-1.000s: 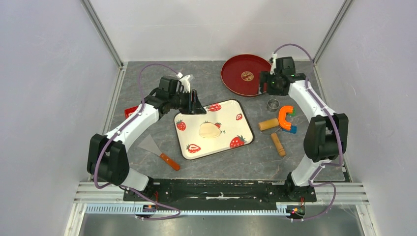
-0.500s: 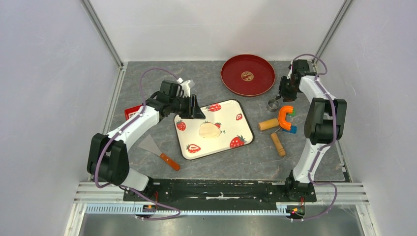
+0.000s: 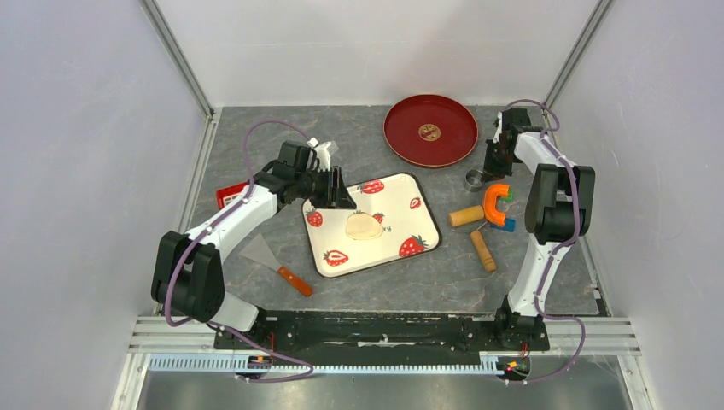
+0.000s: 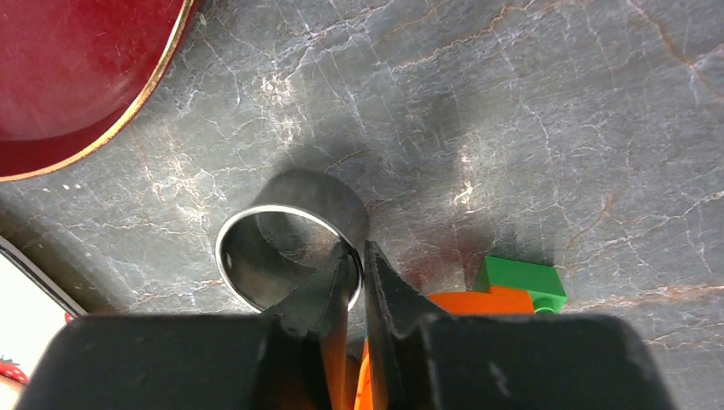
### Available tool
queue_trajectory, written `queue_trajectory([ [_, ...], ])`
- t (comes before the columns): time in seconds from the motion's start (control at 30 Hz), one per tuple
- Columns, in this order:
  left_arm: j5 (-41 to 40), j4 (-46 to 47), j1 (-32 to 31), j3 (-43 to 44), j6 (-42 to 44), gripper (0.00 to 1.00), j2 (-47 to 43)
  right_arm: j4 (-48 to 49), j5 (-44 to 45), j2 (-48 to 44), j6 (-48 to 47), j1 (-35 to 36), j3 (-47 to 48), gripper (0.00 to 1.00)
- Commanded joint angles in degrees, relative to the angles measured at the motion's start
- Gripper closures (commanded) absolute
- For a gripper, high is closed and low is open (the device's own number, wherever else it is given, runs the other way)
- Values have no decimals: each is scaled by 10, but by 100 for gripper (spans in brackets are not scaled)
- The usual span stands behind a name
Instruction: Roll out the dumpling wrappers from the dough
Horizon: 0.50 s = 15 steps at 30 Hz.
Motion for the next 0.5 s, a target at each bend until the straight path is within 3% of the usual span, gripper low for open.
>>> queue_trajectory([
  [0.0,-16,8,-1,-2,-23,51,-18,0,1,-4,-12,-1,5,92],
  [0.1,-59,-5,5,-2,-50,51,-13,0,5,-11,-16,-1,7,100],
  [0.27,-92,-16,39,-17,-90,51,-12,3,-4,-35,-17,-1,7,100],
  [0.47,-93,-44,126,-62,-113,50,-20,-1,-39,-57,-2,-1,12,100],
])
